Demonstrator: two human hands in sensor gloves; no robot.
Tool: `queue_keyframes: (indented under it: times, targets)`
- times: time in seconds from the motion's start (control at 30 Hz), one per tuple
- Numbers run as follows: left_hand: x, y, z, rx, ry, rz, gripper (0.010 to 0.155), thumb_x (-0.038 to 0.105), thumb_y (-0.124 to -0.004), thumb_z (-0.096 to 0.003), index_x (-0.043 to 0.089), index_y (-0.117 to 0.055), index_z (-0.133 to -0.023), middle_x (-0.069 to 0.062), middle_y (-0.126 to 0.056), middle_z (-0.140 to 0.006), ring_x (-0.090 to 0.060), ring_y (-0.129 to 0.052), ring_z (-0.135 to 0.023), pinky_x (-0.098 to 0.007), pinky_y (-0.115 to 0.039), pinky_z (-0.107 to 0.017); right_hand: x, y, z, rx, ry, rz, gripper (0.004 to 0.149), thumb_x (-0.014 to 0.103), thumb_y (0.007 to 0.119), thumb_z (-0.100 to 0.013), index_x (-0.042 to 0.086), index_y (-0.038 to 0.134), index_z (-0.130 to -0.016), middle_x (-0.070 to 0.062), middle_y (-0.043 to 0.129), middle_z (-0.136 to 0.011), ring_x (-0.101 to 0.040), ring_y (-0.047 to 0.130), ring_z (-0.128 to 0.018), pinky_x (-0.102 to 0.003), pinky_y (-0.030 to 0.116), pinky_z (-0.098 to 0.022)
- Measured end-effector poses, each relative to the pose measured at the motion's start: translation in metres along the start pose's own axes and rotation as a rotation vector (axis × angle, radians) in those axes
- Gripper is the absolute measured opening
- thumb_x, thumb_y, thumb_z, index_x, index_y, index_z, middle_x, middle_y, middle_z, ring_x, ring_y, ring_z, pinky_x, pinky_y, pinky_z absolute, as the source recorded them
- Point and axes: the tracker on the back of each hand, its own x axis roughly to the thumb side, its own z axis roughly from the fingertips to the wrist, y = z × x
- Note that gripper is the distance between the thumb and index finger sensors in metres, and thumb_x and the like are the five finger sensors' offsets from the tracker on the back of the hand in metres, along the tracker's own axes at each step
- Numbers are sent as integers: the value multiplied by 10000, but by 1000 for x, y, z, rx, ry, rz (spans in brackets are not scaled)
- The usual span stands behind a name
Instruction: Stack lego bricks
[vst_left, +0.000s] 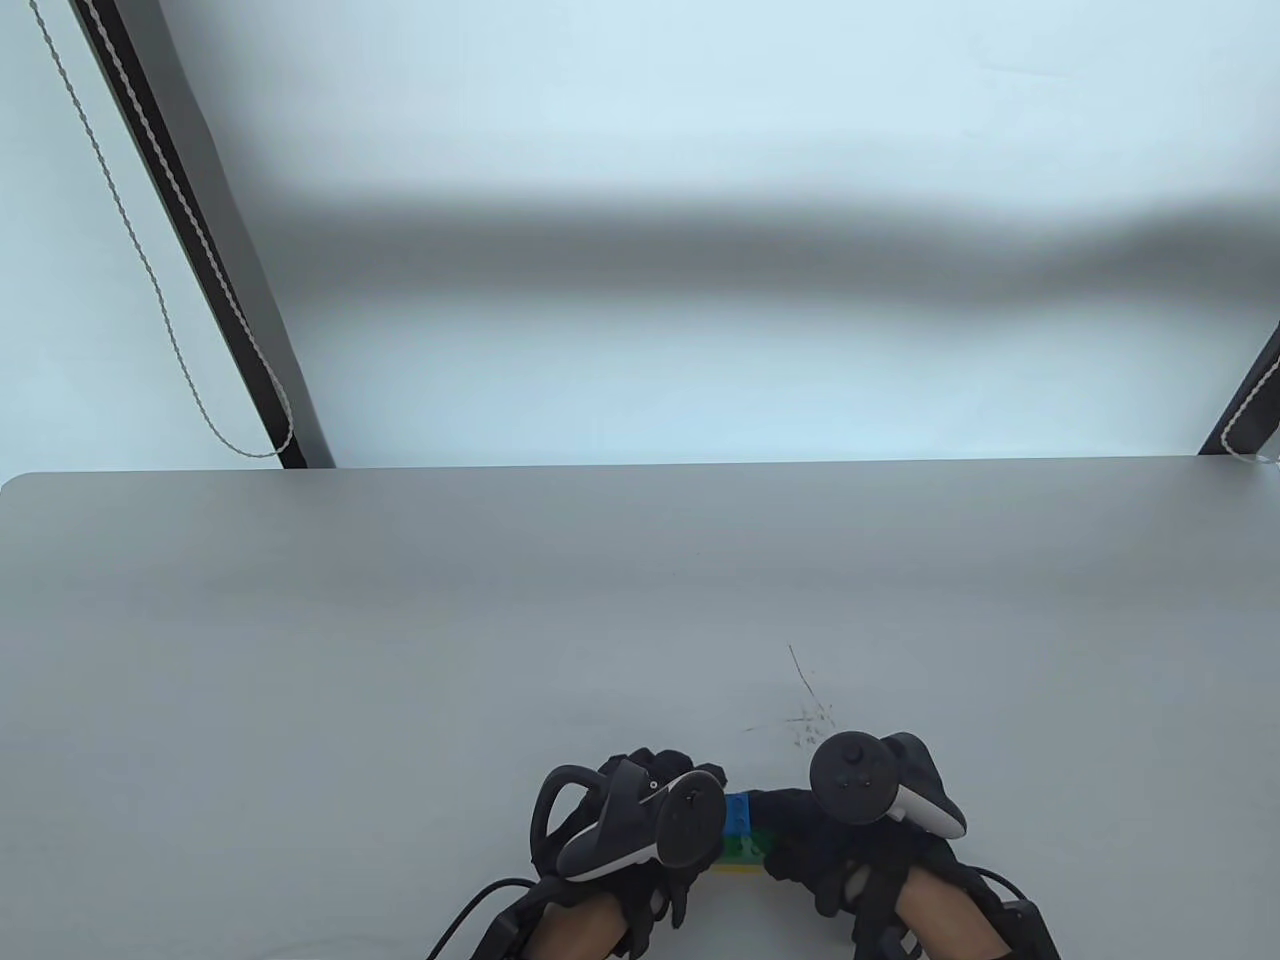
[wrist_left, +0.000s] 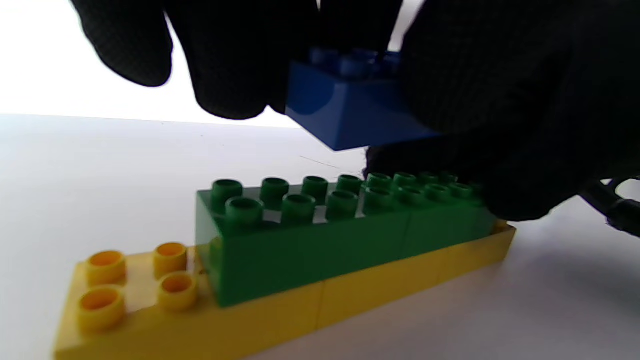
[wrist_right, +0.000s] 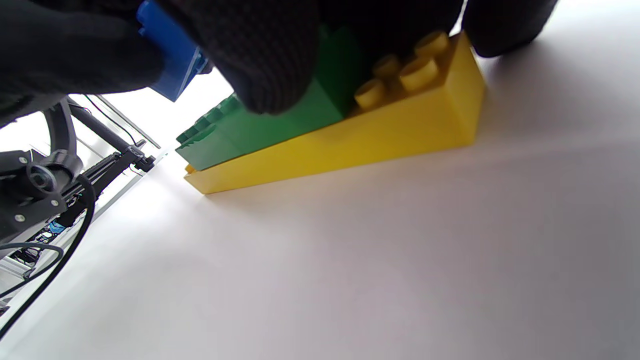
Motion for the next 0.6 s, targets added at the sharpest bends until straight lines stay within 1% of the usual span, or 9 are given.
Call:
queue_keyframes:
  times: [0.23, 0.6]
  targets:
    - [0, -8, 0, -43, -1, -12, 641, 524, -900, -342, 282, -753, -917, -21, -845, -918, -264, -862, -820, -576, -711, -647, 0, 1, 0, -1, 7, -7, 633, 249, 870, -347, 153, 654, -934, -123, 763, -958, -352, 760, -874, -586, 637, -613]
    - [2, -9, -1, -68, -7, -14, 636, 525, -902, -337, 291, -761, -911, -16, -848, -914, -259, -865, -820, -576, -710, -649, 0, 1, 0, 1, 8, -8, 637, 251, 870, -345, 150, 649, -934, -122, 763, -955, -351, 757, -874, -585, 634, -613]
